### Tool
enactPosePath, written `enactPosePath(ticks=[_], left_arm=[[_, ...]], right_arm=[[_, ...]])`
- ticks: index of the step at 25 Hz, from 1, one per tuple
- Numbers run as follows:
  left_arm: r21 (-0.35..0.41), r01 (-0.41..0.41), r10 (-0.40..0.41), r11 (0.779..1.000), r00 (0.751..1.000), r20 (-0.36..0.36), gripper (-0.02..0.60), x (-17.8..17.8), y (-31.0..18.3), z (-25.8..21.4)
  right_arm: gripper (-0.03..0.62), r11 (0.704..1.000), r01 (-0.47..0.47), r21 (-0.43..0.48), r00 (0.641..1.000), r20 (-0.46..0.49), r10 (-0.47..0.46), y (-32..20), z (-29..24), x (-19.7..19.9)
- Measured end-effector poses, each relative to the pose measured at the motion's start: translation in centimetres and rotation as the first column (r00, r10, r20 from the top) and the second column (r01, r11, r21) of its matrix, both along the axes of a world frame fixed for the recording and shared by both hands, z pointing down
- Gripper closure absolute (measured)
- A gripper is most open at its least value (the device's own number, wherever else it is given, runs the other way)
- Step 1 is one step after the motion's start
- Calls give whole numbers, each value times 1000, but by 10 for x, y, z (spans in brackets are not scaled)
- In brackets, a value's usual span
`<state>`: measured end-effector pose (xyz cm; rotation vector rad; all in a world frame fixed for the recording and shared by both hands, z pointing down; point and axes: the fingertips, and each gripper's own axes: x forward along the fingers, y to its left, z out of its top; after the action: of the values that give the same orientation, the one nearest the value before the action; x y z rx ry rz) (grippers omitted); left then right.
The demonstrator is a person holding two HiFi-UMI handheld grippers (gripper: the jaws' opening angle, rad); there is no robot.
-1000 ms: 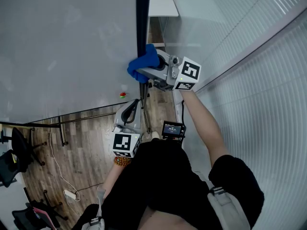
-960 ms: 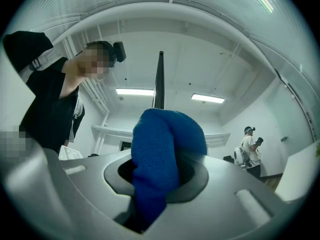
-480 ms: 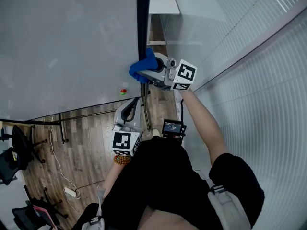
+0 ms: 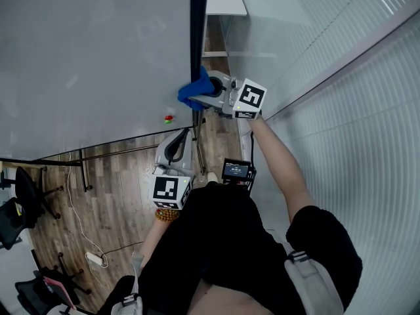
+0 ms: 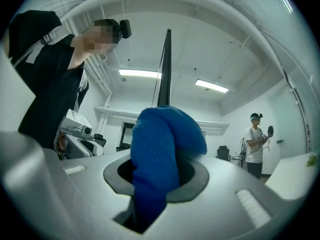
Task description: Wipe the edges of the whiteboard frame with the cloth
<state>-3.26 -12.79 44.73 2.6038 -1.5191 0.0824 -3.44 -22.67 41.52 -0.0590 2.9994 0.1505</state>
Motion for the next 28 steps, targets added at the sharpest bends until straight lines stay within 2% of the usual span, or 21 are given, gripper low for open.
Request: enactPosePath(ticks=[4,9,15,21,28], left_arm=[[3,11,-11,1000,1000,-4,580,-4,-2,-6],[1,24,-24,1000,1000,-8,580,-9,-3,-10],[-12,37,-38,999,999,-15,580,-16,-4,-16],[-2,40,-40,999,999,-17,580,-18,-3,-22],[-8,45,-45,999,999,-18,580,-25,1,-23]], right_arm=[[464,999,-7,36,995,-99,10,-4,20,-4],[461,999,-31,32,993,-116,35,-8,31,-4],[450,995,-42,87,974,-220,60,-12,49,-5],[445,991,-73,114,969,-226,97,-16,51,-4],[433,975,-174,135,965,-172,196,-18,52,2]])
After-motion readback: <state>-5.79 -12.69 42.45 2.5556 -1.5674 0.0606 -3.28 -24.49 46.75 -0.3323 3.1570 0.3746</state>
